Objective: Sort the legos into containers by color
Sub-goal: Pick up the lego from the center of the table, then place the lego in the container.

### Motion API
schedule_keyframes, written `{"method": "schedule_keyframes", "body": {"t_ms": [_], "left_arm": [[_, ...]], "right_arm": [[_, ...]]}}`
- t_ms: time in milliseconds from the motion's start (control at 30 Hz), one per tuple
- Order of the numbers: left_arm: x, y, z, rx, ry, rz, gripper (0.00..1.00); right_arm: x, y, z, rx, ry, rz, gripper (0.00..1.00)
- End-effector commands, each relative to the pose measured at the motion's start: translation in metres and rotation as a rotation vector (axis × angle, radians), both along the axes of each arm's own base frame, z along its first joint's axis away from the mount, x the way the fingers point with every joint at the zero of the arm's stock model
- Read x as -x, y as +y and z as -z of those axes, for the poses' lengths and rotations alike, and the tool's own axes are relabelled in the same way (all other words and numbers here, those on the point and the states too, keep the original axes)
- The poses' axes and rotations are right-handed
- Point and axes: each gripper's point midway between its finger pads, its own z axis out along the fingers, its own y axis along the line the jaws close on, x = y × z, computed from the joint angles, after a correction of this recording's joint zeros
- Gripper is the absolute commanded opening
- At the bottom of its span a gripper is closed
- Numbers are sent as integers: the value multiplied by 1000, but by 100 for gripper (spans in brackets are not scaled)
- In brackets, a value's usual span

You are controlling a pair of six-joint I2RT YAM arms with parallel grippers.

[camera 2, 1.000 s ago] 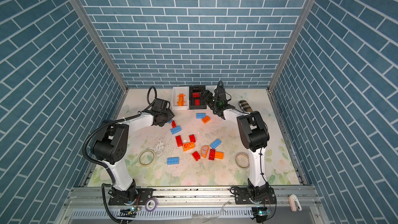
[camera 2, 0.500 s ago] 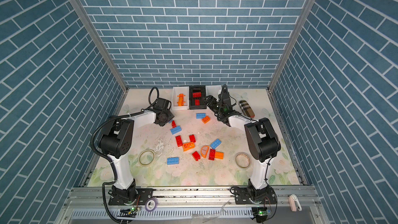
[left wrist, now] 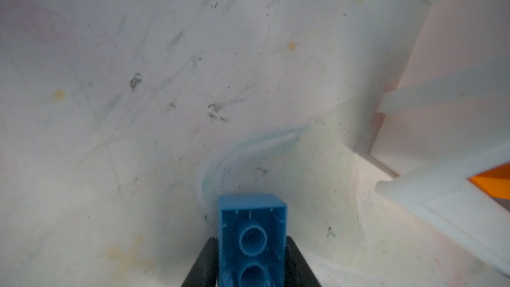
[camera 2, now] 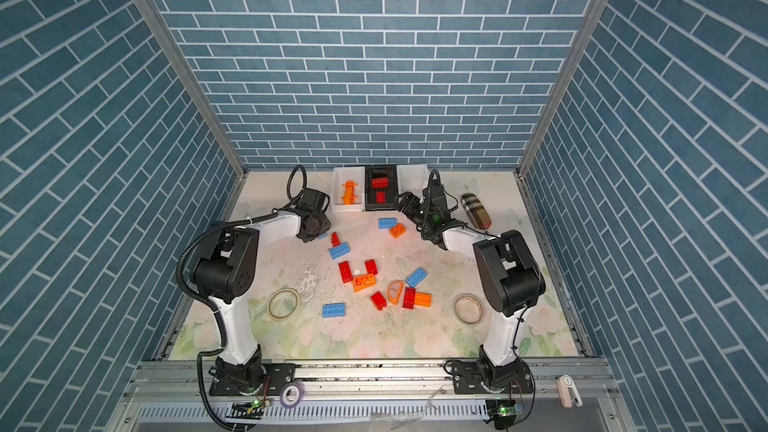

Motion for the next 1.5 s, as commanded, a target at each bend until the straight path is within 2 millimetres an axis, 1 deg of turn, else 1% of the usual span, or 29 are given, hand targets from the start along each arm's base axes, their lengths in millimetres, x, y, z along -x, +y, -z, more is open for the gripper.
{"method": "schedule_keyframes", "body": {"t_ms": [0,100,167,267,367,500,567,633,733,867,1000,1100,1267,1367,1467], "left_arm": [[13,16,1,-79,36,24,30],[11,11,-13,-80,-7,79,27],[8,10,-26,-85,-45,110,22],[2,5,-47,-86,-104,160,21],[-6,-8,-69,-75,-167,249,20],[-14,-40,-98,-13,-256,405,19],[-17,-60,-114,15,-304,481,19],[-19,-79,-128,16,-342,548,19],[-21,-108,-142,26,-386,642,19],[-22,-148,-158,92,-455,747,19],[-22,-186,-173,161,-517,832,19],[-23,-210,-180,185,-559,888,19],[-34,-242,-183,231,-595,946,19],[-45,-254,-186,269,-619,941,19],[-54,-266,-187,323,-647,940,19]], "right_arm": [[1,-9,-18,61,-67,-9,78],[3,-18,-16,153,-61,-35,78],[7,-25,-16,208,-61,-53,78],[15,-31,-18,277,-68,-98,77],[23,-37,-15,338,-65,-169,77],[38,-39,-7,399,-70,-278,77],[49,-40,0,437,-63,-336,76],[57,-45,5,482,-67,-359,76],[67,-54,5,533,-80,-365,76],[84,-56,5,553,-83,-388,77],[106,-57,16,589,-56,-412,77],[122,-56,22,627,-47,-417,78],[148,-59,31,646,25,-395,78],[161,-66,38,632,90,-355,78],[175,-66,43,579,130,-351,78]]}}
